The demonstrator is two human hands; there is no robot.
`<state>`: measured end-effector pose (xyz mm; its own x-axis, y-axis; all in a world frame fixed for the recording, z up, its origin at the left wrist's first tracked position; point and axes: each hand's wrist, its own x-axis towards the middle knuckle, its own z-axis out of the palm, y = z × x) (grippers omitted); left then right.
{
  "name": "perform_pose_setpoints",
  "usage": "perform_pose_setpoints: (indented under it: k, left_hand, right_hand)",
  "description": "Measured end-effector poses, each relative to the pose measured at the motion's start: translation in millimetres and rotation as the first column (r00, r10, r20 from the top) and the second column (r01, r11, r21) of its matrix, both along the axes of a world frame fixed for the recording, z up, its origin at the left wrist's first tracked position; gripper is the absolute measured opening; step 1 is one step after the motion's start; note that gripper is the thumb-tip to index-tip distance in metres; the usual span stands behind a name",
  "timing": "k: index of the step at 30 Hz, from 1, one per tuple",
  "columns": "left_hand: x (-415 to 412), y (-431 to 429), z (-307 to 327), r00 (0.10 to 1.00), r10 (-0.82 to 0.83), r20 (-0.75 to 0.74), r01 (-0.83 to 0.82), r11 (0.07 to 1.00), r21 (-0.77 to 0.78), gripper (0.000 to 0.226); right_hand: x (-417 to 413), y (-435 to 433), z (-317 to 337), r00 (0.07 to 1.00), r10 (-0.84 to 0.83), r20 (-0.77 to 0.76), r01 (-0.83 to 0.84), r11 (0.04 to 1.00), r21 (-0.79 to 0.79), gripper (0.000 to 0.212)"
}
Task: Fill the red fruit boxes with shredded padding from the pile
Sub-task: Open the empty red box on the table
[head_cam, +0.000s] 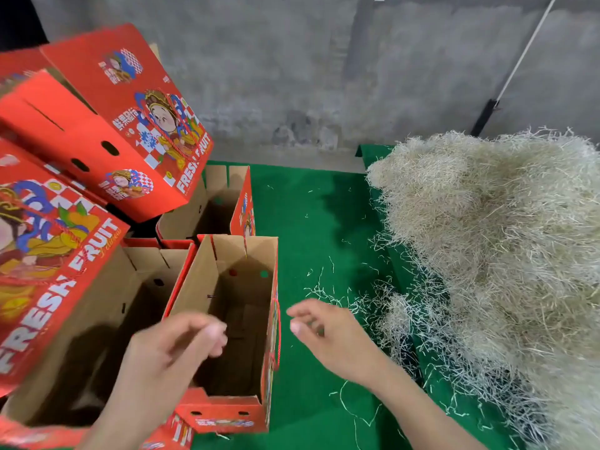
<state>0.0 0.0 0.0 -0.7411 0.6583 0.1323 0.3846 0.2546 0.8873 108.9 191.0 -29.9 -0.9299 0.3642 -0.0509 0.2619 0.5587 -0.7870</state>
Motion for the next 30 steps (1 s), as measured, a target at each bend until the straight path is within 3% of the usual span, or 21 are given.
perform_pose_setpoints:
  k: [1, 3, 7, 13, 15, 18, 22, 23, 26, 28, 30]
  left_hand:
    - [-13, 12, 1, 0.994, 0.037, -0.104, -0.029, 0.997, 0.071, 0.014]
    - [-42, 34, 10, 0.979, 0.066, -0.193, -0.055, 0.996, 0.063, 0.015]
    - [-102, 77, -1, 0.949, -0.005, -0.314, -0.035, 0.992, -0.121, 0.008]
    - [-156, 122, -55, 0.842, -0.205, -0.499, -0.035, 0.902, -0.430, 0.058]
    - [-166, 128, -75, 0.767, -0.366, -0.527, -0.040, 0.793, -0.608, 0.067]
    - [-175, 126, -97, 0.692, -0.478, -0.541, -0.123, 0.661, -0.740, 0.076]
    - [-172, 137, -91, 0.566, -0.375, -0.734, -0.256, 0.767, -0.589, 0.069]
    - [-172, 141, -87, 0.568, -0.371, -0.735, -0.237, 0.781, -0.578, 0.067]
    - [-168, 145, -75, 0.704, -0.379, -0.601, -0.131, 0.762, -0.634, 0.051]
    - [-160, 143, -69, 0.788, -0.378, -0.485, -0.058, 0.739, -0.671, 0.032]
    - [-146, 143, -67, 0.809, -0.408, -0.423, -0.001, 0.719, -0.695, 0.020]
  right_hand:
    - [-22, 2, 1, 1.000, 0.005, -0.019, -0.004, 0.998, 0.057, 0.028]
    - [-58, 0, 5, 0.998, -0.043, 0.049, 0.037, 0.991, 0.132, 0.039]
    - [-109, -2, -9, 0.952, -0.202, 0.229, 0.150, 0.963, 0.224, 0.055]
    - [-125, -18, -45, 0.869, -0.331, 0.369, 0.274, 0.941, 0.198, 0.085]
    - [-120, -23, -52, 0.854, -0.348, 0.386, 0.283, 0.935, 0.216, 0.078]
    - [-113, -13, -48, 0.846, -0.384, 0.369, 0.315, 0.920, 0.233, 0.042]
    - [-100, 14, -41, 0.854, -0.401, 0.332, 0.287, 0.895, 0.342, 0.034]
    - [-96, 23, -39, 0.861, -0.387, 0.329, 0.259, 0.891, 0.372, 0.036]
    - [-81, 55, -24, 0.899, -0.281, 0.337, 0.140, 0.911, 0.388, 0.044]
    - [-75, 76, -13, 0.920, -0.228, 0.320, 0.075, 0.902, 0.426, 0.041]
    - [-70, 90, -8, 0.929, -0.239, 0.283, 0.079, 0.875, 0.478, 0.033]
